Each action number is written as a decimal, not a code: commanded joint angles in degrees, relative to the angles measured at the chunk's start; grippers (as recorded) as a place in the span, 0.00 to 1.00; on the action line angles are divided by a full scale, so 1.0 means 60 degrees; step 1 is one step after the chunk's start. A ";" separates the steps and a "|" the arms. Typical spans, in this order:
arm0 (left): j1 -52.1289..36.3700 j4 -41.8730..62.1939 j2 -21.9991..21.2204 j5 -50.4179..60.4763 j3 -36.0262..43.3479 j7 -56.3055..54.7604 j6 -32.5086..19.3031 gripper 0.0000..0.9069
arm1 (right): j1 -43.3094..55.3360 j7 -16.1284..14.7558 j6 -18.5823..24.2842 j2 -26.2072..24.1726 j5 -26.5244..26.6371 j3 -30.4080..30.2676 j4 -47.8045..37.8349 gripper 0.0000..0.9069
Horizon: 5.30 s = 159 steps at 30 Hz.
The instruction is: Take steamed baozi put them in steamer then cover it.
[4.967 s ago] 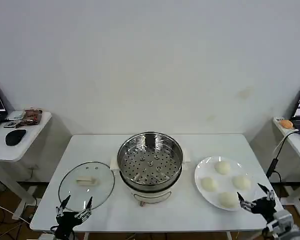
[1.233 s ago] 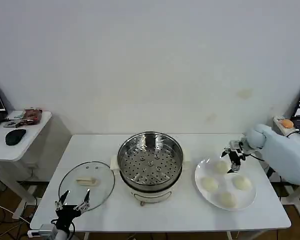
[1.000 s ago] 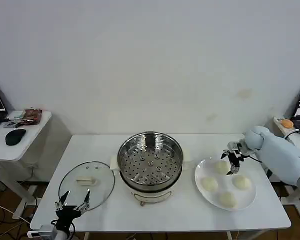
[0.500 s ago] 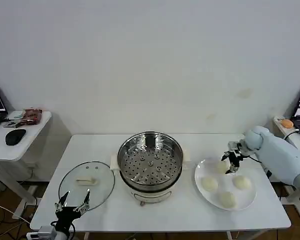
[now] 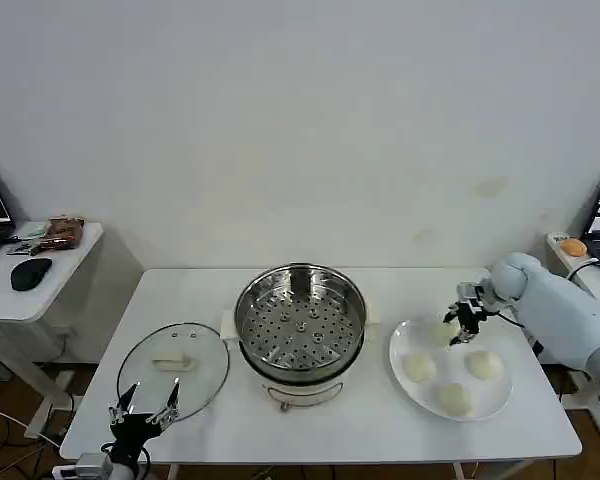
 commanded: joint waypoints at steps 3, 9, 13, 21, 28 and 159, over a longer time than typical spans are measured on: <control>0.0013 -0.0012 0.0025 -0.0011 -0.0028 -0.0023 -0.0001 1.00 | 0.0538 -0.0001 -0.0031 -0.0604 0.0469 -0.0296 0.1067 0.67; 0.0023 -0.0030 0.0039 -0.0005 -0.0017 -0.0041 0.0000 1.00 | 0.1163 0.0037 -0.0045 -0.1188 0.0952 -0.0542 0.1955 0.67; 0.0035 -0.0038 0.0064 -0.0004 -0.0013 -0.0038 -0.0005 1.00 | 0.1606 0.0107 -0.0050 -0.1401 0.1401 -0.0698 0.2538 0.67; 0.0049 -0.0087 0.0073 -0.0004 0.0016 -0.0028 -0.0018 1.00 | 0.2904 0.0334 0.0244 -0.1320 0.2081 -0.1487 0.3372 0.67; 0.0077 -0.0090 0.0063 -0.0004 0.0010 -0.0030 -0.0041 1.00 | 0.3790 0.0580 0.0732 -0.0779 0.2462 -0.2045 0.3557 0.67; 0.0006 -0.0182 0.0076 0.0043 -0.0079 -0.0233 -0.0073 1.00 | 0.4931 0.3024 0.3484 0.0308 0.2544 -0.3815 0.4632 1.00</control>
